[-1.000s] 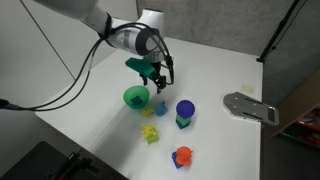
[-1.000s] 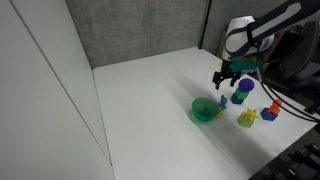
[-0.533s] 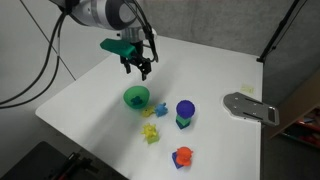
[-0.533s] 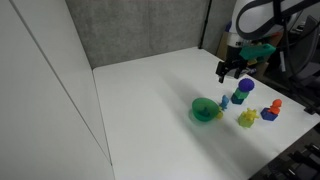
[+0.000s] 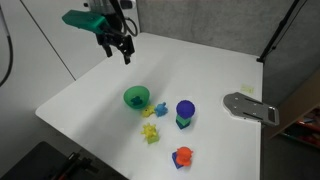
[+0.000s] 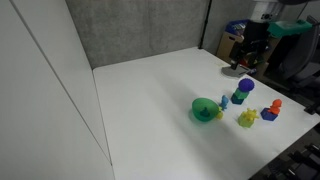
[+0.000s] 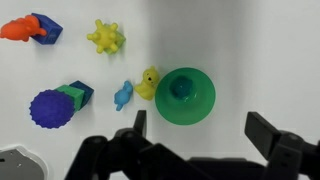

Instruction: Remove the green object from the bowl

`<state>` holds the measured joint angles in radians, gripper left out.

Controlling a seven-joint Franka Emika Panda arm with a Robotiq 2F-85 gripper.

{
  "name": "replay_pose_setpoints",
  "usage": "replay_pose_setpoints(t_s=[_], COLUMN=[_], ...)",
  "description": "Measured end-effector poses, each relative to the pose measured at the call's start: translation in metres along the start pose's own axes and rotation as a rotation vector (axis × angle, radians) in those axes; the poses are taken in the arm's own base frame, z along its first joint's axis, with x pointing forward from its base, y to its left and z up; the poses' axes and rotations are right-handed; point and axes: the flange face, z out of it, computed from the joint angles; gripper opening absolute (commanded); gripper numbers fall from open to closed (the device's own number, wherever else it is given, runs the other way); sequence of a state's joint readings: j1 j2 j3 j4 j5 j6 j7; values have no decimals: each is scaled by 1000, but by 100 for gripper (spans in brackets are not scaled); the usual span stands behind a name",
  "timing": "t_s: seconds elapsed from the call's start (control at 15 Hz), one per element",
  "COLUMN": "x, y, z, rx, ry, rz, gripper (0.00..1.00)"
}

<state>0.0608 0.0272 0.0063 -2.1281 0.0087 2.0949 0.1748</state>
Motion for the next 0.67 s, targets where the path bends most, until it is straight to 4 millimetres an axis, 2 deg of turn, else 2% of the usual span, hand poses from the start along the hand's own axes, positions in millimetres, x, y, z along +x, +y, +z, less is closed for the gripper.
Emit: replay_pose_setpoints(t_s=[0.27, 0.47, 0.67], x=[-30, -41, -45], y=[-3, -4, -3], z=[-42, -55, -58], rx=[4, 5, 6], ry=[38, 50, 54], rz=[5, 6, 9], gripper=[100, 100, 100])
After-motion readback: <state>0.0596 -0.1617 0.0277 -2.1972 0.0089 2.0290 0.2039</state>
